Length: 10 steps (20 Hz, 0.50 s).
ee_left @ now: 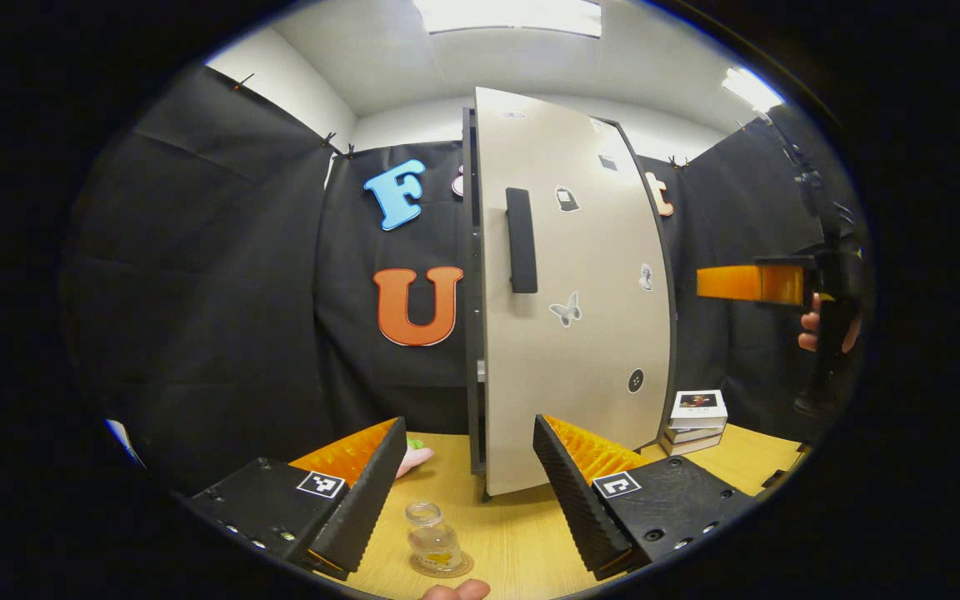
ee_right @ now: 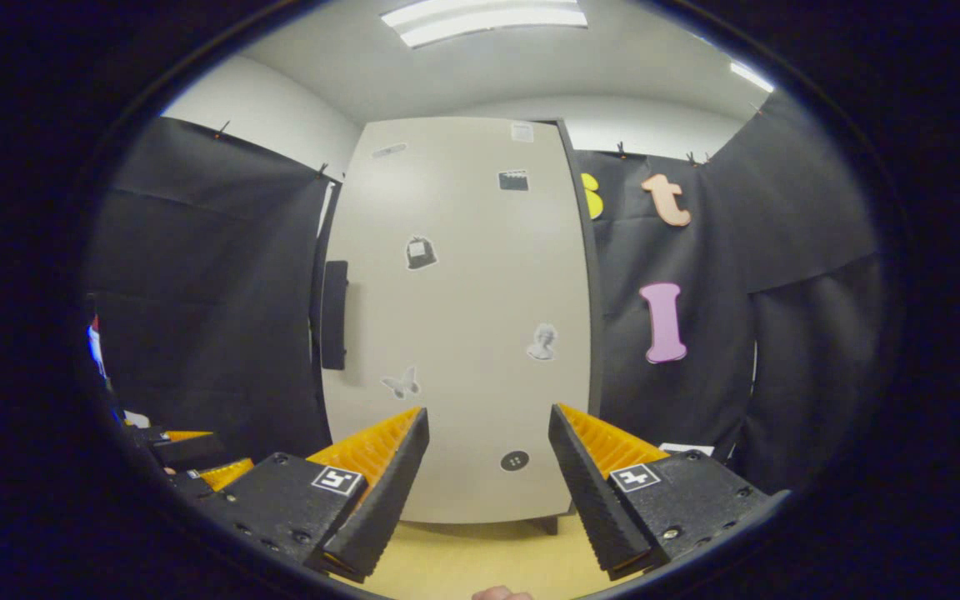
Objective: Open the cabinet door with the right hand, grasp the bottle in the cabinet with the left hand and place it on the coaster, then close the cabinet door with the right hand.
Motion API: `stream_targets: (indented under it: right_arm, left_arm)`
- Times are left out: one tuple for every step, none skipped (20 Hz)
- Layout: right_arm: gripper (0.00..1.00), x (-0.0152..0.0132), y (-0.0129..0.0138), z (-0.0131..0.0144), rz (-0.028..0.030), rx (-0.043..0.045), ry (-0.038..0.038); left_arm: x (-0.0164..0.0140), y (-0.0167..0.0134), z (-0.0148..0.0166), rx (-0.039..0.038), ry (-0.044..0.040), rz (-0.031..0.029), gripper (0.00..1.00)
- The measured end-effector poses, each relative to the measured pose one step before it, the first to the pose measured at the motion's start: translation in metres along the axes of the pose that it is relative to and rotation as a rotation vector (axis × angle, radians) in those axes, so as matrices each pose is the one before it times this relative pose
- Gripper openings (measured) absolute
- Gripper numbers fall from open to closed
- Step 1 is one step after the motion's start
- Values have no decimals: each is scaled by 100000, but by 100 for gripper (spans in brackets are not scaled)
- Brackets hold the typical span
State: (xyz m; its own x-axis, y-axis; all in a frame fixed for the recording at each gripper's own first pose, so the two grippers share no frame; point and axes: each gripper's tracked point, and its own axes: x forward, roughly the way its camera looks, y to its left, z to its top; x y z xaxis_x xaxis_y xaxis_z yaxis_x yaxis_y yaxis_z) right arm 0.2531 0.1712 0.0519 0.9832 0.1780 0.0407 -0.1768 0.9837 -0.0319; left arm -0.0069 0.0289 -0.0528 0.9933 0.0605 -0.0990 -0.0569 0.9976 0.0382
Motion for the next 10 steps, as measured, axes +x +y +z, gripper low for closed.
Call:
stream_targets:
  right_arm:
    - [93, -1056, -998, -988, -2102, 1580, 1384]
    - [93, -882, -821, -902, -1727, 1526, 751]
    - [93, -950, -1085, -840, -2580, 730, 130]
    - [93, -726, -1020, -715, -2720, 245, -24]
    - [93, -757, -1171, -779, -3016, 288, 201]
    - [93, -589, -1012, -803, -2643, 48, 190]
    - [93, -559, -1023, -609, -2747, -522, 297]
    - [93, -662, -1020, -658, -2796, -1267, 841]
    - [93, -541, -1056, -635, -3337, -1330, 937]
    - [93, -473, -823, -571, -2194, -594, 840]
  left_arm:
    - [-145, -393, 70, 37, -45, -406, 92]
    - [-60, -171, 142, -70, -503, 524, 92]
    - [-67, -199, 44, -426, -743, 456, 92]
    - [29, -254, -52, -440, -233, -120, 92]
    - [235, -190, -121, -343, -113, 280, 92]
    - [86, -99, -67, -307, -152, -22, 92]
    - [-62, -293, -10, -338, -71, -538, 92]
    - [27, -244, 16, -89, 144, -600, 92]
    - [21, -267, 49, 265, 49, -260, 92]
    - [49, -146, 124, 446, -112, -481, 92]
